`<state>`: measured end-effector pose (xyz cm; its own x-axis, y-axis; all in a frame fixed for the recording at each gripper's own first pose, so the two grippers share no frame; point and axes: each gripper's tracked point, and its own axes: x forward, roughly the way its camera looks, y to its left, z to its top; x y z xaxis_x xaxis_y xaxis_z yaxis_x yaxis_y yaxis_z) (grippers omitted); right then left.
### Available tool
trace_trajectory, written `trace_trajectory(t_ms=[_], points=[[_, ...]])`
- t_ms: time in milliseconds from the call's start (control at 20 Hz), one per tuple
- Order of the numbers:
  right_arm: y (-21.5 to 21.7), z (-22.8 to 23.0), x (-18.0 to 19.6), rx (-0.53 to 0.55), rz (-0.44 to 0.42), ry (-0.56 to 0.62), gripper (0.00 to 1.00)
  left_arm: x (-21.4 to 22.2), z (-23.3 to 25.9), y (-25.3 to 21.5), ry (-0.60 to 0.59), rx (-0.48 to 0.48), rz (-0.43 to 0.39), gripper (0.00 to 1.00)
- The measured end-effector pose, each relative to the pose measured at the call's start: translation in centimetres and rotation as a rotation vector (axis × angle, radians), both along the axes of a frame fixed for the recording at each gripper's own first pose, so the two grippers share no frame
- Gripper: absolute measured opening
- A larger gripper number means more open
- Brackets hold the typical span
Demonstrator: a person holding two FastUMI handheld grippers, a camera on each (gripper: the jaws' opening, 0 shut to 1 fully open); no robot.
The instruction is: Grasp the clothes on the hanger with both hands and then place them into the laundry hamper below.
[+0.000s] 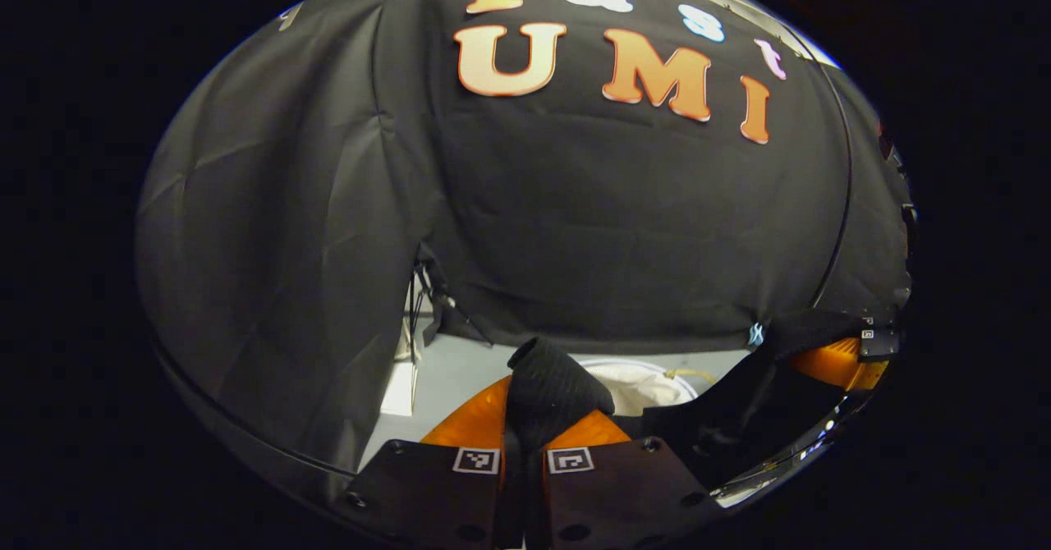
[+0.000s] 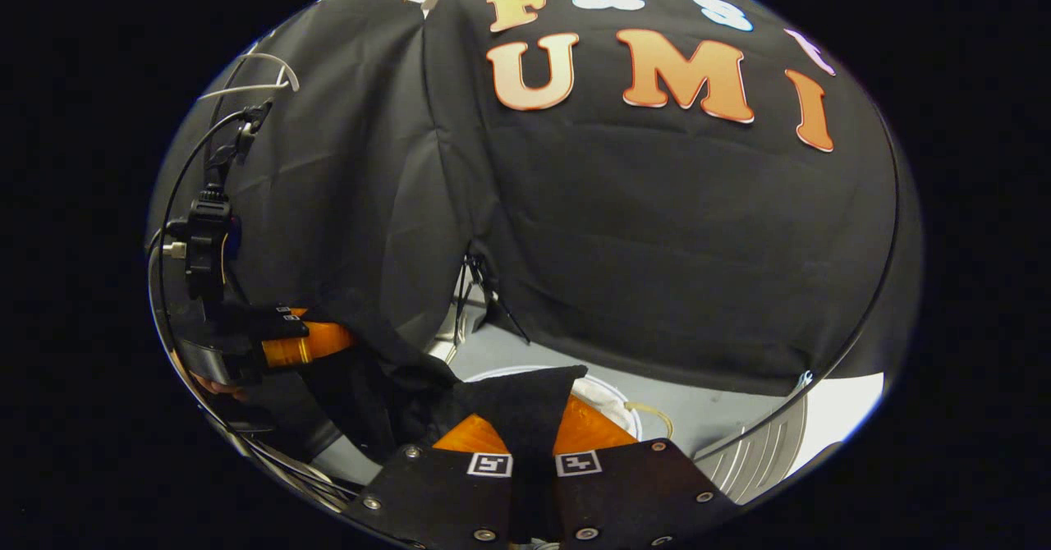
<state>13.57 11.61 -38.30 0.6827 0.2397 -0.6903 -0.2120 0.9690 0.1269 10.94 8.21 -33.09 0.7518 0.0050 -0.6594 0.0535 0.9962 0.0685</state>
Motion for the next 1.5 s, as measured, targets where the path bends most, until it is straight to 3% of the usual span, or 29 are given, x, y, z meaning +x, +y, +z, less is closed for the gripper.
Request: trace_trajectory(t_ms=[200,300,350,400,450,500,600,750,800,850,950,1000,1200,1500], points=[[0.4,-2.1,-0.5,0.013,0.002,0.047,0.05,-0.5,-2.2,1.4,0.055,-0.010,0.057,0.08],[0.3,-2.5,-0.5,-0.012,0.006,0.050,0.11,-1.0,-3.2,2.2,0.100,0.005,0.077,0.10],[0.3,-2.8,-0.6,-0.026,0.013,0.053,0.12,-1.7,-3.5,3.2,0.126,0.028,0.104,0.15],[0.2,-3.0,-0.7,-0.037,0.019,0.061,0.05,-2.0,-4.0,4.2,0.148,0.046,0.140,0.21],[0.4,-3.6,-1.2,-0.037,0.028,0.069,0.15,-2.2,-4.6,4.6,0.172,0.036,0.165,0.30],[0.8,-3.8,-1.4,-0.026,0.037,0.083,0.21,-2.6,-5.1,5.0,0.206,0.024,0.189,0.34],[1.3,-4.6,-2.5,0.006,0.049,0.122,0.21,-3.4,-6.1,5.7,0.251,0.014,0.227,0.53],[0.7,-5.7,-3.1,0.004,0.030,0.147,0.43,-3.8,-7.3,6.9,0.289,0.012,0.261,0.88],[0.5,-6.0,-3.3,-0.001,0.027,0.153,0.64,-4.4,-7.4,6.9,0.296,0.014,0.274,1.00],[0.3,-6.0,-3.5,-0.003,0.022,0.157,0.68,-4.8,-7.3,6.9,0.295,0.009,0.286,0.95],[0.1,-5.9,-3.7,-0.005,0.017,0.161,0.80,-4.8,-7.1,7.1,0.278,-0.013,0.293,0.98],[0.0,-5.8,-3.8,-0.006,0.013,0.162,0.94,-4.6,-6.8,7.1,0.264,-0.019,0.289,0.98],[-0.7,-4.5,-3.6,-0.002,-0.022,0.135,0.94,-3.4,-3.3,6.0,0.139,-0.018,0.226,0.98],[-3.4,3.7,-1.8,-0.020,-0.095,-0.036,0.94,-0.6,5.0,3.2,-0.079,-0.026,0.140,0.98]])
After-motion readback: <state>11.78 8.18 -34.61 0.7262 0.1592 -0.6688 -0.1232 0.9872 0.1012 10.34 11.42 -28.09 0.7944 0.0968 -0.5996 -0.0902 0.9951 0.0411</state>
